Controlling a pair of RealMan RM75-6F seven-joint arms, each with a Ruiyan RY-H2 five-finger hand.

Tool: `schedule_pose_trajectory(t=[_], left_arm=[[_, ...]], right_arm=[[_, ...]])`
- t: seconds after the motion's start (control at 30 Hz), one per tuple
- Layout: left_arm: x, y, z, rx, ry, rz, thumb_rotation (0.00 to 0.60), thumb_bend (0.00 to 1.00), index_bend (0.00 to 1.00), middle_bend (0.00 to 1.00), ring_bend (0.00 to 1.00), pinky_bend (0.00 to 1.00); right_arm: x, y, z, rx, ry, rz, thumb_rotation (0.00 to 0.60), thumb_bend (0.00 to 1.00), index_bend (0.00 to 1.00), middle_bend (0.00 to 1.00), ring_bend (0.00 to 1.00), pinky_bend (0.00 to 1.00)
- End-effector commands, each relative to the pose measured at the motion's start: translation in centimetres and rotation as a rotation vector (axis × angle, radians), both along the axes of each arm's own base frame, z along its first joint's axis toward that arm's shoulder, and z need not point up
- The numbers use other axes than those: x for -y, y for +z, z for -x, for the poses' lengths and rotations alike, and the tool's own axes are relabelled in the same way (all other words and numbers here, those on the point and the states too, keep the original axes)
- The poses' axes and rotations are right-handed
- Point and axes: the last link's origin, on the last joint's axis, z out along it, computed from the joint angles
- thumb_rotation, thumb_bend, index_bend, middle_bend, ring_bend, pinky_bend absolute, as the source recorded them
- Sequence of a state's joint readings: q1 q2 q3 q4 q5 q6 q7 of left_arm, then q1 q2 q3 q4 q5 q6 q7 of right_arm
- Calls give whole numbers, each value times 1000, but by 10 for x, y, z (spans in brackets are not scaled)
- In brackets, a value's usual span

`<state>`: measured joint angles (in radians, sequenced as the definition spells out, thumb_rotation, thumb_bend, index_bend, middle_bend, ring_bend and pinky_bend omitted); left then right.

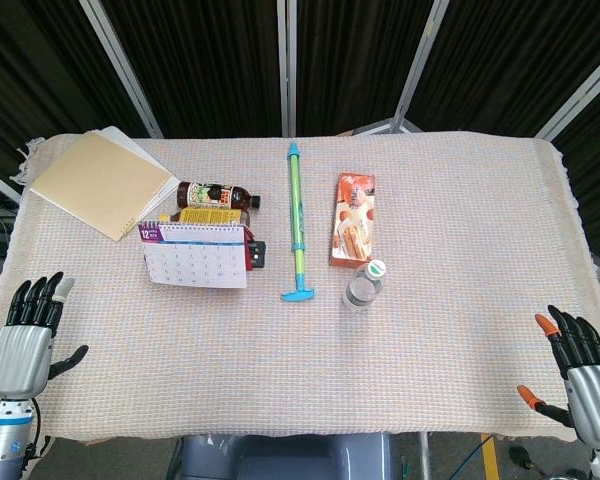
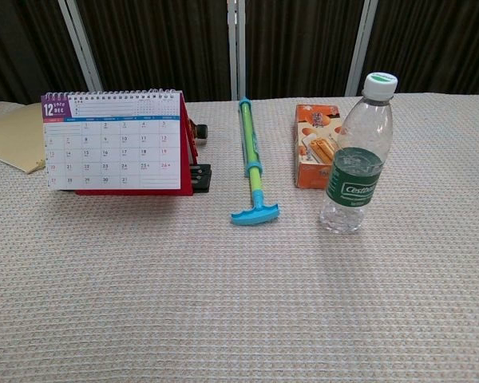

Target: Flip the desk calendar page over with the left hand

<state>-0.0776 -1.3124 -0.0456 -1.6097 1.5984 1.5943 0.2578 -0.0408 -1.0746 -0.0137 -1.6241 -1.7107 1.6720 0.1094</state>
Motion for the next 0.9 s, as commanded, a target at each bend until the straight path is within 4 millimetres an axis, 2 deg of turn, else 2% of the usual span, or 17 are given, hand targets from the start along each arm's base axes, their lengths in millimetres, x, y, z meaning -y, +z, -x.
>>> schedule_pose_trajectory(t=[0.03,0.57,0.77,0.9], left_arm=[[0,0,0,-1,0,1,600,11,0,0,0,0],[-1,-3,1,-5,8,13,600,14,0,0,0,0],[-4,-4,2,10,21,21,600,35,0,0,0,0],[-9,-4,4,48,44,35,600,86,0,0,0,0]], right_arm=[[0,0,0,-1,0,0,600,71,0,0,0,0],[1,0,0,0,0,2,600,71,0,0,0,0],[0,-1,1,-2,-3,-2,600,71,0,0,0,0],[-1,-1,2,-2,-3,-5,600,72,0,0,0,0]])
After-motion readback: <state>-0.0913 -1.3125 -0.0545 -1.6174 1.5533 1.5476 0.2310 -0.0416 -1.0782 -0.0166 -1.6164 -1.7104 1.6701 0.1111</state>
